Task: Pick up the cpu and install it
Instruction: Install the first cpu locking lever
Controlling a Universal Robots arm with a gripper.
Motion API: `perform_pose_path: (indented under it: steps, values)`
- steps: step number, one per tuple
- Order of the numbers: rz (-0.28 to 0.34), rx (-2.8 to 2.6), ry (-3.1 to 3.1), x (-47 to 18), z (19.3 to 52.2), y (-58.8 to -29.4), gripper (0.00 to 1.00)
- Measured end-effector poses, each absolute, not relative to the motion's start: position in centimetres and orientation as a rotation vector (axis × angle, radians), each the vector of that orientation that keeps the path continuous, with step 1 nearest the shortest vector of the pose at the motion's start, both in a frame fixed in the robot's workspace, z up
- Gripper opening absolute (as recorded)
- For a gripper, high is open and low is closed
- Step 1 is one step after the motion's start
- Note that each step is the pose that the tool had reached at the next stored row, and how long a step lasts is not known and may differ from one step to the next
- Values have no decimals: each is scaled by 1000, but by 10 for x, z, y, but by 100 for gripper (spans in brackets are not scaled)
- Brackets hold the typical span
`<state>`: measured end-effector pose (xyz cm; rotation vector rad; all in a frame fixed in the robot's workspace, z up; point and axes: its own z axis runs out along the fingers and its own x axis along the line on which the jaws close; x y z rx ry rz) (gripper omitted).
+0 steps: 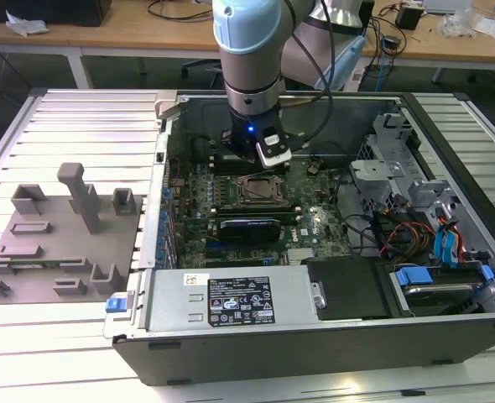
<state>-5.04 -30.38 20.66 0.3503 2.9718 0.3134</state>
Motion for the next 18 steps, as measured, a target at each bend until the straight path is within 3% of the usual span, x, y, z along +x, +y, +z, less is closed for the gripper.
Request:
perform_pose_path:
  steps: [12,18]
  values:
    - [239,370,2968,-49,202,-304,11]
    - [234,381,2966,-48,202,-304,11]
